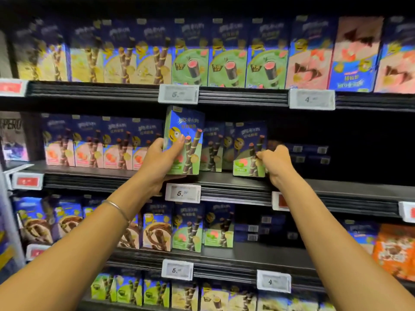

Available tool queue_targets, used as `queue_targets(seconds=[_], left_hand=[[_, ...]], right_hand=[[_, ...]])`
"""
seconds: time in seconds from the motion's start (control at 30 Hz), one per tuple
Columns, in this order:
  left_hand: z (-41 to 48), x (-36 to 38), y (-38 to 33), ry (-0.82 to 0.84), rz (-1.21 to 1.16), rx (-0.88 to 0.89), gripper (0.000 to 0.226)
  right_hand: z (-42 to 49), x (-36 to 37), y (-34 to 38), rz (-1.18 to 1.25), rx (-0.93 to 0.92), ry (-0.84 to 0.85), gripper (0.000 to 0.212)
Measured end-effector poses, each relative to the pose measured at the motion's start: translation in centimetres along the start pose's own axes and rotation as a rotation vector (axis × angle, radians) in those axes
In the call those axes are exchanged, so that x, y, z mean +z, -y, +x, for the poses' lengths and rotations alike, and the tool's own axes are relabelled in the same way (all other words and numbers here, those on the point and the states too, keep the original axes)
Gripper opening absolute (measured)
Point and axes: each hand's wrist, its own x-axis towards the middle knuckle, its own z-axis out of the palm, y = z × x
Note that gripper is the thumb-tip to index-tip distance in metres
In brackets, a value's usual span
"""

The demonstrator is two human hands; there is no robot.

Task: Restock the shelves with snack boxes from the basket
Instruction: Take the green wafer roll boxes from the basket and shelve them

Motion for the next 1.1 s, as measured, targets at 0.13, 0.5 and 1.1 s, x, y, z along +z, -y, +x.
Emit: queue_targets(seconds=[0.13, 0.5, 1.1], left_hand=[[1.1, 0.6, 0.6, -0.012, 0.056, 0.043, 0.059], [3.3, 3.6, 2.3, -0.072, 0.168, 0.063, 0.021], [3.6, 4.2, 1.9, -0.147, 0.865, 0.085, 0.035]], right_hand=[[1.1, 0.7, -0.6, -0.208, -0.054, -0.002, 0.022], [1.8, 1.9, -0.8, -0.426, -0.121, 0.055, 0.033], [2.5, 2.7, -1.5, -0.369, -0.085, 0.060, 0.019]])
